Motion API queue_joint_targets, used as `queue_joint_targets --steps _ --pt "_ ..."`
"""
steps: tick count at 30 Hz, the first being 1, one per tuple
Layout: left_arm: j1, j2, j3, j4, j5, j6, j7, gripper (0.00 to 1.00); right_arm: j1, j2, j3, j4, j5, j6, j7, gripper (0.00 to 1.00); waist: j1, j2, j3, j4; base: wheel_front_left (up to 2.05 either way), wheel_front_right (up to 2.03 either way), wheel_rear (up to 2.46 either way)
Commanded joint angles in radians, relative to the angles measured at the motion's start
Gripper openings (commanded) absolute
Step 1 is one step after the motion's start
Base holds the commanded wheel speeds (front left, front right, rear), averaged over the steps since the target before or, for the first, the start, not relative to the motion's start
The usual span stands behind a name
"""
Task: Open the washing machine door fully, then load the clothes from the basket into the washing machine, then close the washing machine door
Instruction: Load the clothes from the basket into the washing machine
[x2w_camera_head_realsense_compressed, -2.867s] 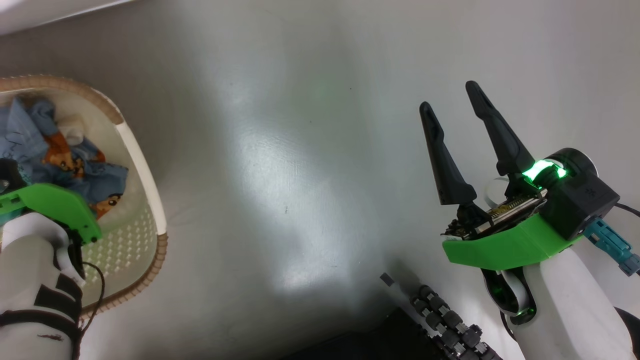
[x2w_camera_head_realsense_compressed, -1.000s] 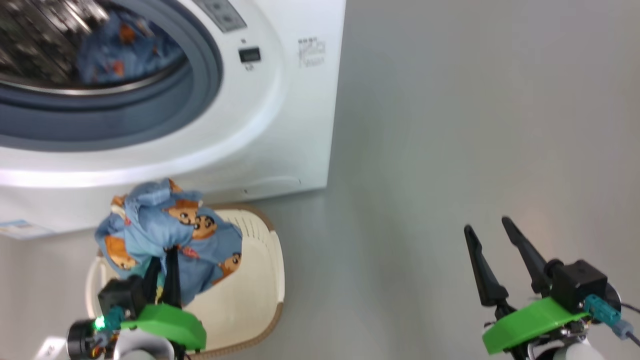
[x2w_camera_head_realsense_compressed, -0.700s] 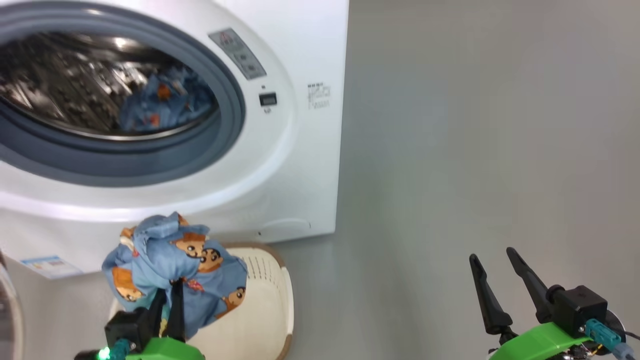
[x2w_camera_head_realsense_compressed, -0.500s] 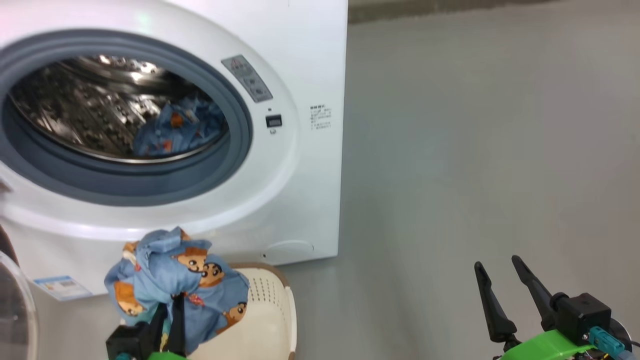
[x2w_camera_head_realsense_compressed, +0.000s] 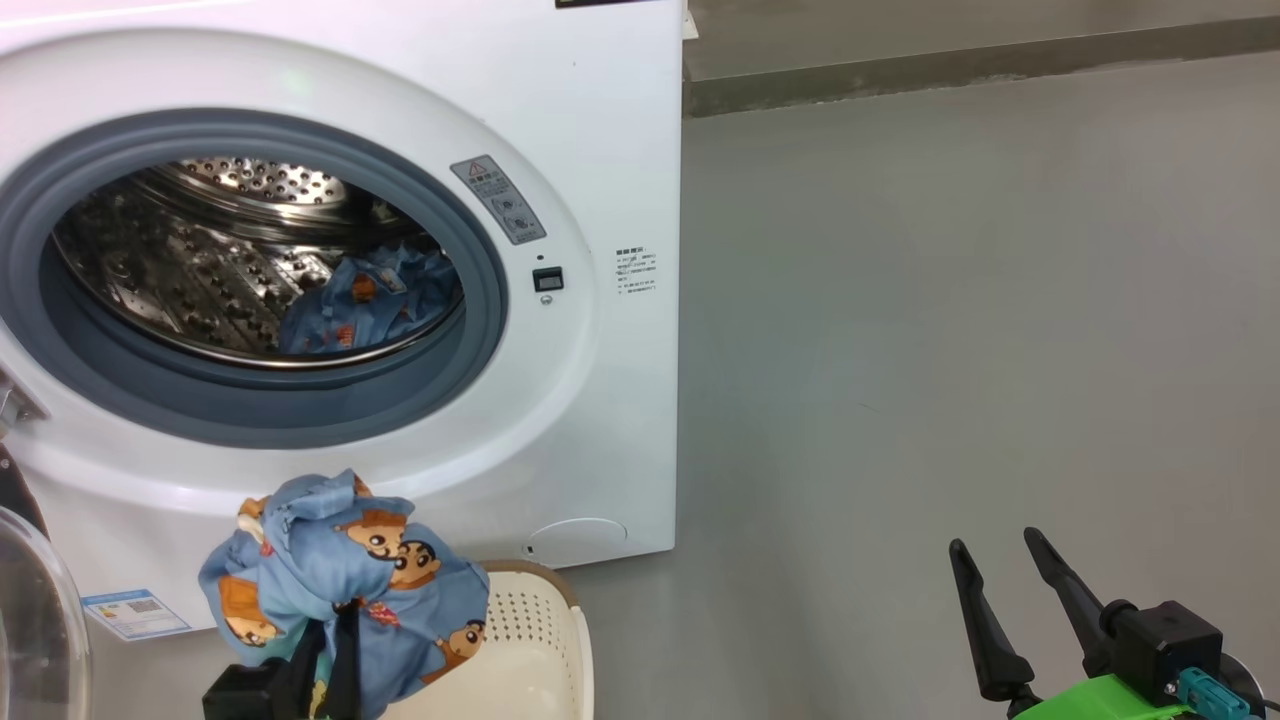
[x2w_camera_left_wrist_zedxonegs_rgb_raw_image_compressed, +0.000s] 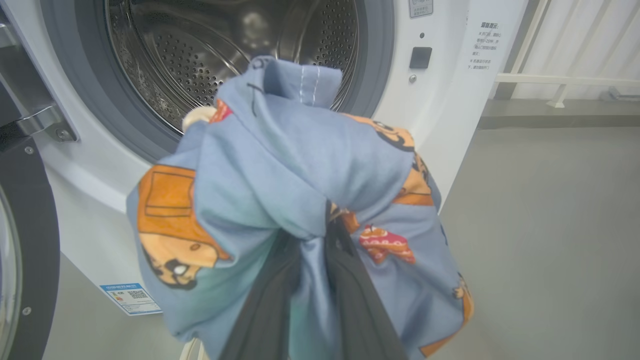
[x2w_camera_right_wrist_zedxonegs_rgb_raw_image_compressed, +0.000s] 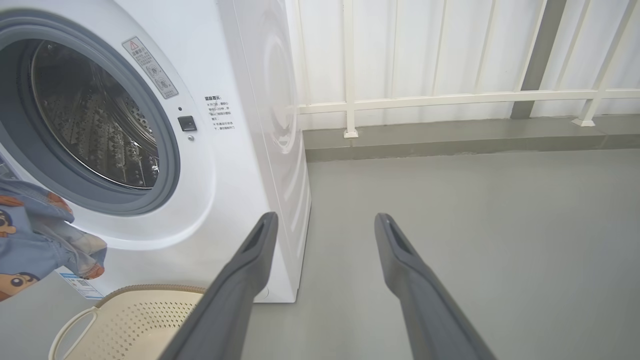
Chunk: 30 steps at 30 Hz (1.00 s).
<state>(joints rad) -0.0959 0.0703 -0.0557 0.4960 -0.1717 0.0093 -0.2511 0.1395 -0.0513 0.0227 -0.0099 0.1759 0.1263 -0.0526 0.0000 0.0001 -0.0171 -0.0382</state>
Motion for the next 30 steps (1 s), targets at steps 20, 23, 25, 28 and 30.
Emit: queue_joint_targets --steps 20,23,25,28,30 --pt "-0.074 0.032 0.015 0.034 -0.031 -0.016 0.021 0.00 -0.020 -0.004 0.036 -0.033 -0.001 0.004 0.008 1.00 0.0000 -0.0001 0.020 -0.002 0.00 0.00 0.00" --pt "-0.121 0.051 0.022 0.066 -0.037 -0.017 0.039 0.00 -0.031 -0.004 0.047 -0.034 0.005 0.004 0.007 1.00 0.0000 -0.0001 0.043 -0.019 0.00 0.00 0.00" --pt "-0.140 0.058 0.024 0.079 -0.039 -0.017 0.048 0.00 -0.036 -0.004 0.050 -0.033 0.008 0.004 0.006 1.00 0.0000 -0.0001 0.052 -0.026 0.00 0.00 0.00" --pt "-0.199 0.077 0.033 0.117 -0.048 -0.016 0.080 0.00 -0.053 -0.006 0.061 -0.030 0.015 0.004 0.000 1.00 0.0000 -0.0001 0.082 -0.050 0.00 0.00 0.00" --pt "-0.262 0.103 0.045 0.168 -0.064 -0.026 0.127 0.00 -0.071 -0.007 0.074 -0.019 0.023 0.004 -0.007 1.00 0.0000 -0.0001 0.114 -0.083 0.00 0.00 0.00"
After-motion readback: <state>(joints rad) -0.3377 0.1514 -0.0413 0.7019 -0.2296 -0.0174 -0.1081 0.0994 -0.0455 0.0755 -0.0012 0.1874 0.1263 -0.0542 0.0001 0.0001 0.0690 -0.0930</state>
